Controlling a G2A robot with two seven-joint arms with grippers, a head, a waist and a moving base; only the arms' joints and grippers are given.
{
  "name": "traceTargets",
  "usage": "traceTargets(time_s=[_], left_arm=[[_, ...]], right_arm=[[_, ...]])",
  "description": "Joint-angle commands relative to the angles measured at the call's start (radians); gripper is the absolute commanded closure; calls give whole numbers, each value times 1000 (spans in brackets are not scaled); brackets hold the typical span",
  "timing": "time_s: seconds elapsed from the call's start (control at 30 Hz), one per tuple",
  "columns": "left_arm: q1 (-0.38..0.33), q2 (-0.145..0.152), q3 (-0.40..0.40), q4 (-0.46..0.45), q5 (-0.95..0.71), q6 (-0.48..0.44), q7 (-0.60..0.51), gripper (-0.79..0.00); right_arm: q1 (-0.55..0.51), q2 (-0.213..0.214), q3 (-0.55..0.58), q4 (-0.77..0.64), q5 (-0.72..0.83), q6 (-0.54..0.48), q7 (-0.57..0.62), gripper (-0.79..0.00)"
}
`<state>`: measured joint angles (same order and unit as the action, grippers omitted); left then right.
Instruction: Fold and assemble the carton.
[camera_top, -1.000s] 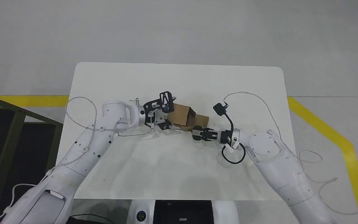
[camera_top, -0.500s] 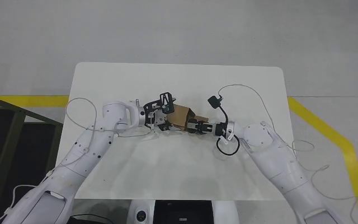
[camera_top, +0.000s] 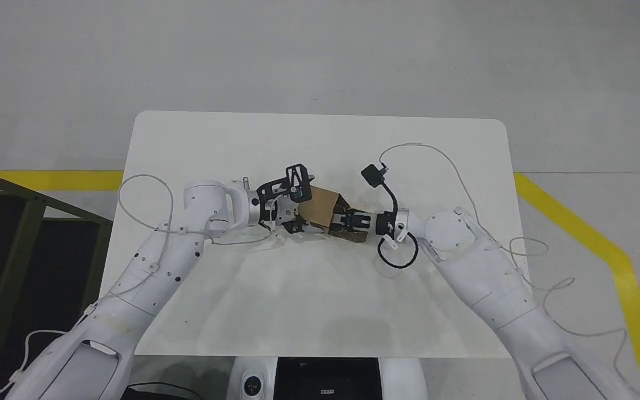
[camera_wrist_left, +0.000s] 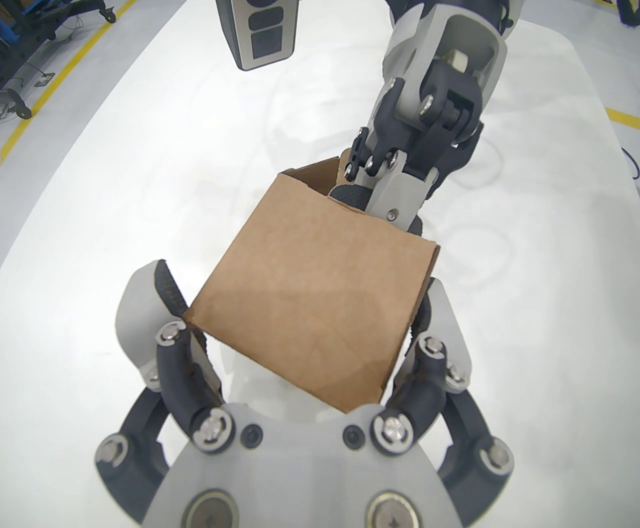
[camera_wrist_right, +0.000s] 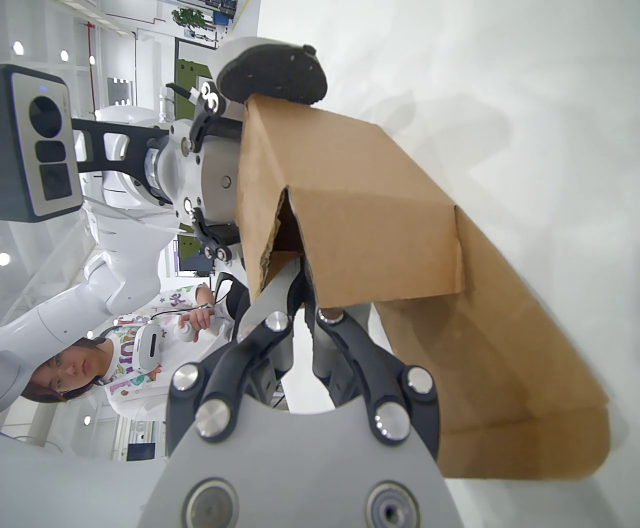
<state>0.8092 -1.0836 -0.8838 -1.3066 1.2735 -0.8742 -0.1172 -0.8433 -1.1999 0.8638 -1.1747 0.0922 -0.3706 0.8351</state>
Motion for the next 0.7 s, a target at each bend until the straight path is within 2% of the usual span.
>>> traceTargets(time_s=[0.0, 0.27, 0.5, 0.67], left_arm=[[0, -1, 0, 0, -3, 0, -3, -785], [-6, -7, 2, 12, -14, 0, -11, -785], [-8, -11, 1, 23, -20, 2, -10, -785], [-7, -13, 0, 21, -18, 3, -8, -785]], right_arm=[[5, 0, 3, 3, -7, -5, 1, 0], [-48, 26, 68, -45, -60, 9, 12, 0], [-167, 74, 199, -178, -104, 59, 25, 0], [-178, 81, 232, -188, -96, 69, 19, 0]])
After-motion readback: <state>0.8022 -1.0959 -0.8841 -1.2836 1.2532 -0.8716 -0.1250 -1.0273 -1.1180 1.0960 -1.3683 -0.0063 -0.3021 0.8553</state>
